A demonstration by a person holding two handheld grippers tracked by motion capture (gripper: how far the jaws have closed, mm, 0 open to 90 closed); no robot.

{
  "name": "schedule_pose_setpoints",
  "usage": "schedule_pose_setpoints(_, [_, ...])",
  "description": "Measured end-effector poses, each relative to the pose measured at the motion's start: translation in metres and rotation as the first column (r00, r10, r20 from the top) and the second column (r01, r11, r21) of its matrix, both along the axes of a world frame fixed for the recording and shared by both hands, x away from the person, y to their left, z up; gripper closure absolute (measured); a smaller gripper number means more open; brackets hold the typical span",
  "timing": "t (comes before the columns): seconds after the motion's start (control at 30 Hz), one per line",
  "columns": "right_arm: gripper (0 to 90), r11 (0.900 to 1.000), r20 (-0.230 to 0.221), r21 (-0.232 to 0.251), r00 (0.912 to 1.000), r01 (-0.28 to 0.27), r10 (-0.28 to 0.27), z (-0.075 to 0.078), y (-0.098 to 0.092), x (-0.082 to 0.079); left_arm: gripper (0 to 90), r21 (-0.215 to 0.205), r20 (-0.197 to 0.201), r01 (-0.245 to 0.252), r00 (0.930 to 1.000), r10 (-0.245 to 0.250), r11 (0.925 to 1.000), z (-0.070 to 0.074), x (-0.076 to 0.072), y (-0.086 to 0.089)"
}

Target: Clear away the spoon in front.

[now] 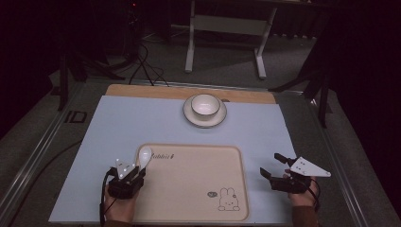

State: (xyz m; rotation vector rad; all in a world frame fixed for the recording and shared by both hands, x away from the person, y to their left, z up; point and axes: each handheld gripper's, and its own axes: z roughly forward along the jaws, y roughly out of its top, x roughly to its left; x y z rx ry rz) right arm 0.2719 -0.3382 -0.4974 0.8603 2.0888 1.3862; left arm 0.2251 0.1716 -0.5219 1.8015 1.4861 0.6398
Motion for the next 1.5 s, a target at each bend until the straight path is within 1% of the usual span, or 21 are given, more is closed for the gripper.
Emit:
schedule_pose_setpoints(0.07, [17.6,1.0,0.001,0.0,1.0,-0.001,0.001,0.0,0.0,0.0,67.0,0.006,-0.006,-0.007,1.0,0.007,1.0,-0.001,0.0,0.0])
schedule_pose_setpoints(0.17, [17.6,1.0,0.001,0.001,1.0,0.0,0.0,0.0,0.0,0.0,63.8,0.003,-0.007,-0.013,0.9999,0.013,0.9999,0.0,0.001,0.001])
schedule_pose_setpoints(0.33, [17.6,1.0,0.001,-0.001,1.0,-0.002,0.002,0.0,0.0,0.0,57.4,-0.003,-0.006,-0.005,1.0,0.005,1.0,0.001,0.004,0.002])
schedule_pose_setpoints(0.4, [17.6,1.0,0.001,-0.001,1.0,-0.003,0.003,0.0,0.0,0.0,54.5,-0.004,0.001,-0.005,1.0,0.005,1.0,0.002,0.004,0.003])
schedule_pose_setpoints(0.47, [17.5,1.0,0.001,-0.001,1.0,-0.002,0.002,0.0,0.0,0.0,50.5,-0.005,0.007,-0.014,0.9999,0.014,0.9999,0.004,0.006,0.004])
schedule_pose_setpoints(0.57, [17.6,1.0,0.002,-0.001,1.0,-0.002,0.002,0.0,0.0,0.0,45.4,-0.011,0.005,-0.027,0.9996,0.027,0.9996,0.004,0.008,0.007])
schedule_pose_setpoints(0.63, [17.6,1.0,0.004,0.0,1.0,-0.004,0.004,0.0,0.0,0.0,43.9,-0.014,0.007,-0.03,0.9995,0.03,0.9994,0.005,0.01,0.009])
schedule_pose_setpoints(0.7, [17.6,1.0,0.004,0.001,1.0,-0.004,0.004,0.001,0.001,0.0,42.0,-0.019,0.021,-0.021,0.9996,0.022,0.9996,0.007,0.012,0.012])
schedule_pose_setpoints(0.8, [17.6,1.0,0.006,0.002,1.0,-0.006,0.006,0.002,0.0,-0.002,39.8,-0.015,0.032,-0.012,0.9994,0.013,0.9998,0.009,0.015,0.014])
schedule_pose_setpoints(0.93, [17.6,1.0,0.009,0.008,0.9999,-0.008,0.008,0.003,-0.001,-0.002,38.9,-0.023,0.057,0.004,0.9983,-0.002,0.9997,0.011,0.019,0.017])
schedule_pose_setpoints(0.97, [17.6,1.0,0.009,0.008,0.9999,-0.008,0.008,0.003,-0.001,-0.002,38.9,-0.023,0.057,0.004,0.9983,-0.002,0.9997,0.011,0.019,0.017])
schedule_pose_setpoints(1.0, [17.5,1.0,0.008,0.008,0.9999,-0.009,0.008,0.003,-0.001,-0.003,38.9,-0.019,0.078,0.019,0.9968,-0.018,0.9996,0.013,0.021,0.019])
schedule_pose_setpoints(1.13, [17.6,1.0,0.007,0.013,0.9999,-0.009,0.009,0.004,-0.001,-0.003,37.5,0.01,0.115,0.057,0.9918,-0.057,0.9983,0.018,0.023,0.022])
schedule_pose_setpoints(1.23, [17.5,1.0,0.011,0.014,0.9999,-0.009,0.009,0.004,-0.002,-0.003,37.5,0.003,0.14,0.073,0.9875,-0.073,0.9973,0.02,0.025,0.028])
schedule_pose_setpoints(1.33, [17.5,1.0,0.013,0.016,0.9999,-0.004,0.004,0.004,-0.003,-0.004,37.5,-0.019,0.147,0.086,0.9857,-0.083,0.9961,0.022,0.028,0.037])
schedule_pose_setpoints(1.5, [17.5,1.0,0.019,0.026,0.9998,0.009,-0.009,0.005,-0.008,-0.004,37.7,-0.045,0.168,0.092,0.9822,-0.083,0.9947,0.023,0.032,0.053])
